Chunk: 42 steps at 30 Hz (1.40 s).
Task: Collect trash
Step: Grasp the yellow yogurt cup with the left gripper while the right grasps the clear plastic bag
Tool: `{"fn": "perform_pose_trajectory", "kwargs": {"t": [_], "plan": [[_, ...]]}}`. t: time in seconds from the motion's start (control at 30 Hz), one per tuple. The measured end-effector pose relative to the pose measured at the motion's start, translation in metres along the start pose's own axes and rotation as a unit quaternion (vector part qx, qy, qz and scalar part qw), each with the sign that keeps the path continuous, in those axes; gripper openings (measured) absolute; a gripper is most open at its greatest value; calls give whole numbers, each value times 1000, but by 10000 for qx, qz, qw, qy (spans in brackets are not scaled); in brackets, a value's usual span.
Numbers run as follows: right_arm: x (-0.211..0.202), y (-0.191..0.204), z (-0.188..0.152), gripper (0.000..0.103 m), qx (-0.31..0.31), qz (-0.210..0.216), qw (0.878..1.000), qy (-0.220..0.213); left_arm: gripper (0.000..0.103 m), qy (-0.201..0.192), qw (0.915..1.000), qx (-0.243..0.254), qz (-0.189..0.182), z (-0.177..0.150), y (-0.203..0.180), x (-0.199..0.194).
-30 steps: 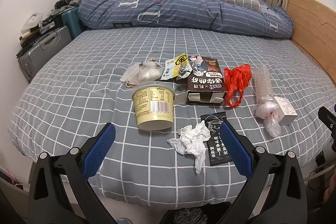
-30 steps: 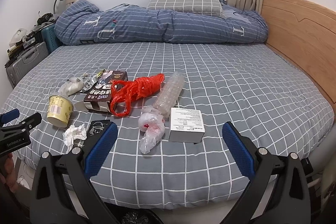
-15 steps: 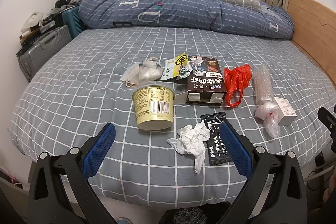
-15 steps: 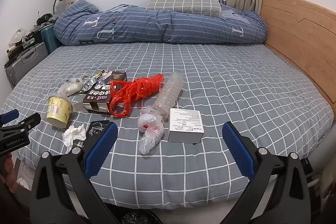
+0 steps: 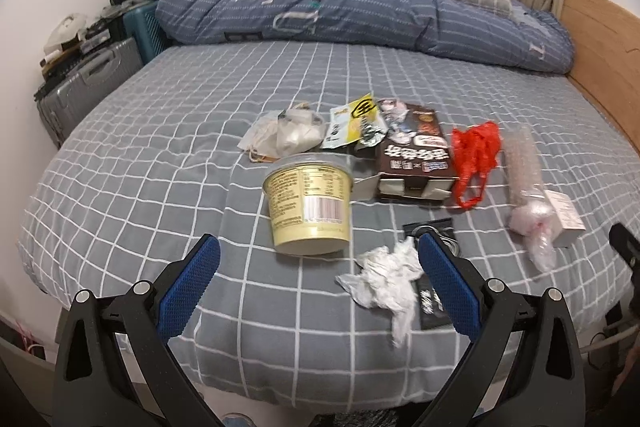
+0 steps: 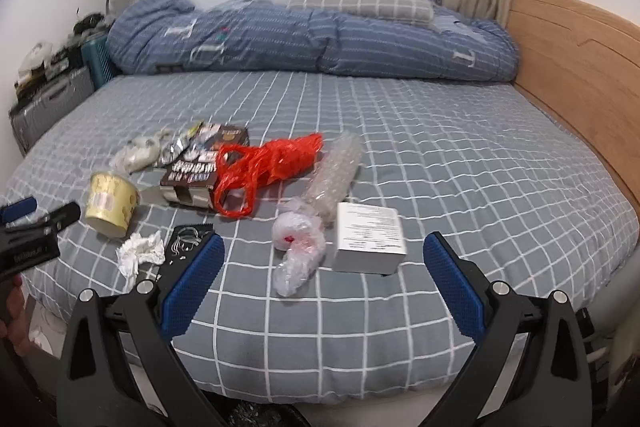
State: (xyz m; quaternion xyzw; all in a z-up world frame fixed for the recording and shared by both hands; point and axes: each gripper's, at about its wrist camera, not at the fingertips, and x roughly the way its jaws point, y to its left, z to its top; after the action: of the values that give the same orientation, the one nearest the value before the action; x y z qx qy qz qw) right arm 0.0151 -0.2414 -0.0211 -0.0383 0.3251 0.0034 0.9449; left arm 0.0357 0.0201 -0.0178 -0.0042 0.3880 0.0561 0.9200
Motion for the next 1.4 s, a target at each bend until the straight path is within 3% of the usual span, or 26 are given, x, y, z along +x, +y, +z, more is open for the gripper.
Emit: {"fn": "perform_pose_trajectory", "kwargs": {"t": [0.1, 0.33, 0.83, 1.0, 1.13, 1.4], "plan": [[18, 11, -1, 94, -144, -12, 9998, 117, 97, 116, 9999, 13, 115, 2, 3, 18], [68, 24, -2, 79, -201, 83, 9983, 540, 97, 557, 9981, -237, 122, 5, 21, 63], [113, 25, -10, 51, -119, 96, 9953, 960, 96, 813, 9965, -195, 30, 15, 21, 112], [119, 22, -13, 45, -113, 68, 9951, 979, 88, 950, 9954, -86, 48, 11, 17, 126], [123, 22, -16, 42, -116, 61, 9955, 935, 70, 1009, 9945, -159, -221, 10, 16, 135], [118, 18, -12, 29, 8, 191, 9967, 793, 70, 754, 9967, -164, -271, 12, 17, 127]]}}
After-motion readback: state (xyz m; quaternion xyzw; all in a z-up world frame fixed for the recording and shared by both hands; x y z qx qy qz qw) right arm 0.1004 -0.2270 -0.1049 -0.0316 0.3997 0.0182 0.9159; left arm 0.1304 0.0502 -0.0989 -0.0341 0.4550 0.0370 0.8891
